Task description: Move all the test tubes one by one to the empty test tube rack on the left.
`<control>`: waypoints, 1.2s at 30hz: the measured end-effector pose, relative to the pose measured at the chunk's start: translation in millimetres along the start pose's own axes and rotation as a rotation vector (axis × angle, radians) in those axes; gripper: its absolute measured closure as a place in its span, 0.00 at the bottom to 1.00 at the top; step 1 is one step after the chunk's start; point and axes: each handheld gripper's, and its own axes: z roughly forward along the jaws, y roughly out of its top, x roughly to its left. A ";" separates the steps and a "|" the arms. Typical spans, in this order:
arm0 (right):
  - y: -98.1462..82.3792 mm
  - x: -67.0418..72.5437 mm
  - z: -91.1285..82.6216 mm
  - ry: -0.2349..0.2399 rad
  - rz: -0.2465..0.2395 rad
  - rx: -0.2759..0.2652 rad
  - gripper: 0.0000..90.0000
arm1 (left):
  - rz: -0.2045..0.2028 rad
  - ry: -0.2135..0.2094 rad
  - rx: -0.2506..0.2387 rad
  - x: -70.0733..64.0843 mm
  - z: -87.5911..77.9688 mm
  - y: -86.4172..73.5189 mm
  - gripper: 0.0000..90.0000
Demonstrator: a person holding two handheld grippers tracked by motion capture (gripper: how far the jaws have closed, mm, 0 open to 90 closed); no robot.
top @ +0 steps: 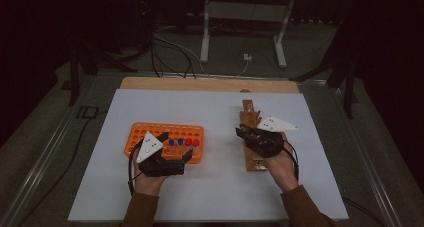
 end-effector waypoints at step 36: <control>2.2 64.1 0.8 0.258 -0.051 0.046 0.84 | 0.195 -0.163 0.103 -60.5 26.3 2.2 0.46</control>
